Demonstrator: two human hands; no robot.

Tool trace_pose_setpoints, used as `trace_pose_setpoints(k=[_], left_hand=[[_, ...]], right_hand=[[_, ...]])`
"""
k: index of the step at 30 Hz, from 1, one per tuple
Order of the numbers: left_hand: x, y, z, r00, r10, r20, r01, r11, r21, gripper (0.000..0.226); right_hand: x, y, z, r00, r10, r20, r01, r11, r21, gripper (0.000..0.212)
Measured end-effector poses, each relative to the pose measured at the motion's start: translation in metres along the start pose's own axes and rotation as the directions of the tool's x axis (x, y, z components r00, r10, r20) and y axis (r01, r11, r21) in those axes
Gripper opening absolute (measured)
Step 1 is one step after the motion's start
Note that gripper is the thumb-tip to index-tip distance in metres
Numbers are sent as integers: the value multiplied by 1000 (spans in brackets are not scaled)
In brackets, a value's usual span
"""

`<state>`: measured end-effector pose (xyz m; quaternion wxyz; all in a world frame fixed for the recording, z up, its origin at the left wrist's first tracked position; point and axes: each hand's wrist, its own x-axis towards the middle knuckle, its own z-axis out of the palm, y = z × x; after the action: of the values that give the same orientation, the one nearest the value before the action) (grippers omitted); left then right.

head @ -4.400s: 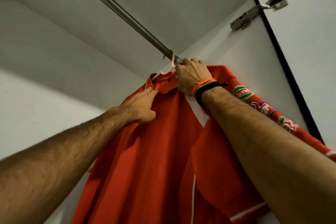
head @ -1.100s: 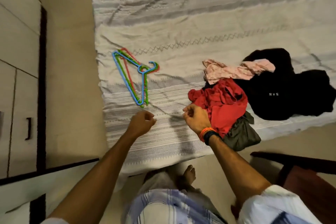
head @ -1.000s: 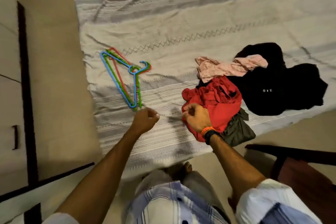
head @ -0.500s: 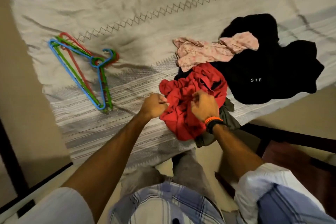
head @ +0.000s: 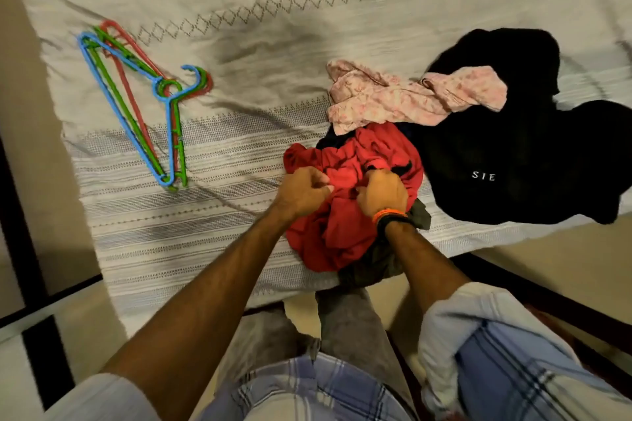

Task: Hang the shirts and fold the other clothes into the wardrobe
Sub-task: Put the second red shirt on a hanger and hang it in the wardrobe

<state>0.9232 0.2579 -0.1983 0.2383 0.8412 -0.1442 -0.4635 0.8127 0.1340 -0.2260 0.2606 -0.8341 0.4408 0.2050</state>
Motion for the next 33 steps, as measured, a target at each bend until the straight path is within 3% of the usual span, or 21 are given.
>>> trace_pose_setpoints(k=[2, 4, 8, 11, 17, 20, 22, 25, 27, 30, 33], left_hand=[[-8, 6, -2, 1000, 4, -8, -4, 1000, 2, 23], [-13, 12, -6, 1000, -1, -19, 1, 1000, -9, 31], [-37, 34, -31, 996, 47, -75, -50, 998, -49, 63], [-56, 44, -57, 983, 145, -113, -153, 986, -63, 71], [-101, 52, -130, 933, 313, -180, -311, 950, 37, 55], [-120, 53, -167, 902, 346, -259, -370, 927, -53, 55], [-137, 57, -191, 874, 361, -326, -399, 915, -58, 37], [-160, 59, -227, 802, 399, -444, -477, 876, -73, 13], [-172, 54, -251, 759, 413, -503, -518, 851, -83, 13], [-189, 51, -281, 700, 438, -563, -577, 812, -86, 16], [-206, 49, -301, 643, 448, -622, -649, 749, -131, 6]], right_hand=[[0, 0, -10, 999, -11, -33, 19, 974, 227, 21], [-2, -6, -27, 999, -22, -40, 37, 896, 442, 25], [-19, -33, -74, 989, -148, 29, 93, 747, 659, 46], [-33, -64, -104, 971, -236, 23, 112, 543, 832, 46], [-67, -138, -163, 921, -379, -86, 215, 312, 925, 44], [-94, -177, -184, 893, -418, -166, 268, 198, 943, 39], [-115, -200, -195, 888, -409, -209, 275, 111, 955, 35], [-138, -229, -203, 878, -397, -268, 336, 112, 935, 58], [-150, -244, -204, 869, -389, -304, 388, 157, 908, 46], [-168, -261, -204, 865, -397, -307, 435, 287, 853, 37], [-185, -271, -200, 881, -436, -184, 379, 416, 827, 56]])
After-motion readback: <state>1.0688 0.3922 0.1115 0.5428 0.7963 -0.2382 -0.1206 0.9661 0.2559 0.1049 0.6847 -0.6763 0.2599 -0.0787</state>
